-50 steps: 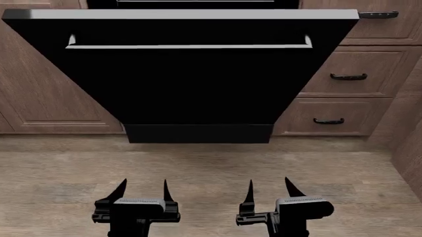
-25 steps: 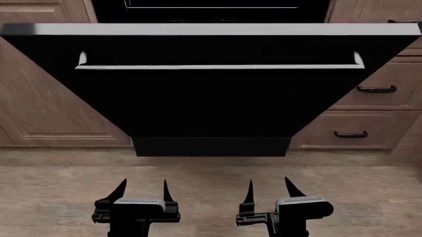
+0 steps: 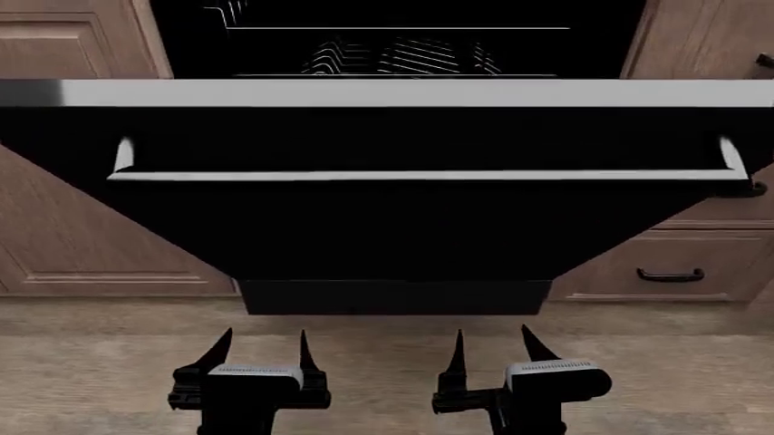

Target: Close the dishwasher door

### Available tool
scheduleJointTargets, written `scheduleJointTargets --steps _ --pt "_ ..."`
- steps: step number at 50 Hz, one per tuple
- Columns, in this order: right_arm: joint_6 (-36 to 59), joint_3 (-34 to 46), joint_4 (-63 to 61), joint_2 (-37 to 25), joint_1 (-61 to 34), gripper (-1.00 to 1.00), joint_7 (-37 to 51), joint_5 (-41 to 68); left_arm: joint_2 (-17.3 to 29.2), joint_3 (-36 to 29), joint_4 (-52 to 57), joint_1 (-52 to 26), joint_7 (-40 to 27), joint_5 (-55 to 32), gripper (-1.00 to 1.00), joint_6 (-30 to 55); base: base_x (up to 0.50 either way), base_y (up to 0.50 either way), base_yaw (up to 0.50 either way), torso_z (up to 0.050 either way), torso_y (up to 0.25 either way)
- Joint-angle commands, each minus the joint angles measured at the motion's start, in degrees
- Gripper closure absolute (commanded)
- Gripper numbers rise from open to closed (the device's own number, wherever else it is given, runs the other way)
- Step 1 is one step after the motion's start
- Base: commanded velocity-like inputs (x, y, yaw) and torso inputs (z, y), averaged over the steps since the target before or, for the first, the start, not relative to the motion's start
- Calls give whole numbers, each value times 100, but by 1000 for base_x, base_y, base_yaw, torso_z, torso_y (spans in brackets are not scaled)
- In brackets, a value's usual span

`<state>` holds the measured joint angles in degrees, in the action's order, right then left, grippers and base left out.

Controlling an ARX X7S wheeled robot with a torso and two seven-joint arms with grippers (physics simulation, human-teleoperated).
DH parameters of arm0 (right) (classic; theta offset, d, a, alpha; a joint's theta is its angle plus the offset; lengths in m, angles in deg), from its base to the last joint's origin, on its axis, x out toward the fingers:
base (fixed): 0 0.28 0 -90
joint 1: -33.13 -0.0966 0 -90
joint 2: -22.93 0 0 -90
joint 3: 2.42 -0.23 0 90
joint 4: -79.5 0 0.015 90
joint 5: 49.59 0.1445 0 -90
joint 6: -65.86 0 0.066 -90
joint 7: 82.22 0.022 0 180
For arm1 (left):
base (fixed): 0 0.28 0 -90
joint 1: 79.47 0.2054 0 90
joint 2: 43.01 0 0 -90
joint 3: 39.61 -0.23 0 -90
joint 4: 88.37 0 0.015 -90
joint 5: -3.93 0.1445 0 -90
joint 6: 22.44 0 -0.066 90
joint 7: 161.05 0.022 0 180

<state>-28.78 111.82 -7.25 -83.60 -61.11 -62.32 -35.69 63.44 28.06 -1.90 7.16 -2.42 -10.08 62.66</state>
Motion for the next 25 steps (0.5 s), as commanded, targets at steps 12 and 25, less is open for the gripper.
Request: scheduleJointTargets --steps 12,25 --pt "-34 28 9 -30 3 -100 7 39 21 -28 9 -7 -29 -34 -100 -6 245 0 0 0 0" --pt "-50 46 22 -40 -6 -100 15 54 36 -42 24 -11 -46 -47 -100 -5 246 0 0 0 0"
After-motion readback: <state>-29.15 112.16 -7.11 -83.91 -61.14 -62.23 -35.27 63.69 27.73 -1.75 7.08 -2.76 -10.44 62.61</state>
